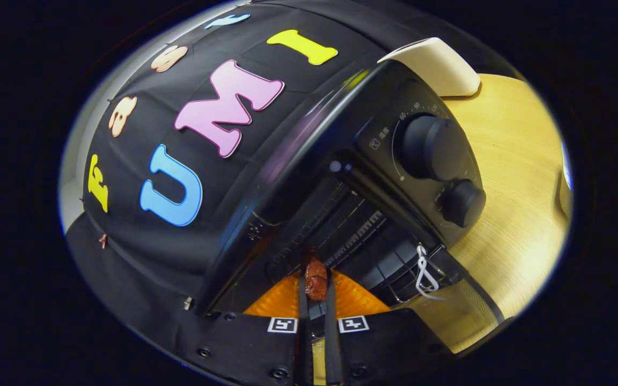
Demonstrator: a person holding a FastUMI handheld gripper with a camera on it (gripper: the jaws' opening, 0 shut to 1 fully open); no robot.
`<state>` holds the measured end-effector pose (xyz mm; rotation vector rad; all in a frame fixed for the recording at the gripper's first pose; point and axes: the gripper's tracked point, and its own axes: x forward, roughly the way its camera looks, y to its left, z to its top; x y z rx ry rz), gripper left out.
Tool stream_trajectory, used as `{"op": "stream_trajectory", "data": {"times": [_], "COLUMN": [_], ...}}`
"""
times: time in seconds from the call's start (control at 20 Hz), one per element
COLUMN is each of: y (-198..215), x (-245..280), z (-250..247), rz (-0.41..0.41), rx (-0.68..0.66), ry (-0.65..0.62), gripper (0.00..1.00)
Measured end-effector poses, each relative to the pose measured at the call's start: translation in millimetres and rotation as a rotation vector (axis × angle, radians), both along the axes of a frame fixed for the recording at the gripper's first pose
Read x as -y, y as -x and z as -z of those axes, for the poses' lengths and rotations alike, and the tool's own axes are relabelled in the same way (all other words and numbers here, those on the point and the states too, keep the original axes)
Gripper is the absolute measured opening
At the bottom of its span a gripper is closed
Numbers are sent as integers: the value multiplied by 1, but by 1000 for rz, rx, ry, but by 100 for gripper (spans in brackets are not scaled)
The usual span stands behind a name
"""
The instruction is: Open the toaster oven, put the food inside, and close the toaster oven door.
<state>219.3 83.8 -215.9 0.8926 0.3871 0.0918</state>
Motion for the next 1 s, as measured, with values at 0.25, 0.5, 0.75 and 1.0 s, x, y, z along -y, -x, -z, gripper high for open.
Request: {"op": "stream_trajectory", "data": {"times": [0.25, 0.5, 0.75, 1.0], "y": [3, 13, 37, 75], "x": [6, -2, -12, -18], "z": [3, 9, 4, 1], "rz": [-5, -81, -163, -237], "rx": [16, 31, 61, 51], "ry": [191, 401, 518, 620], "gripper": [23, 67, 98, 98]}}
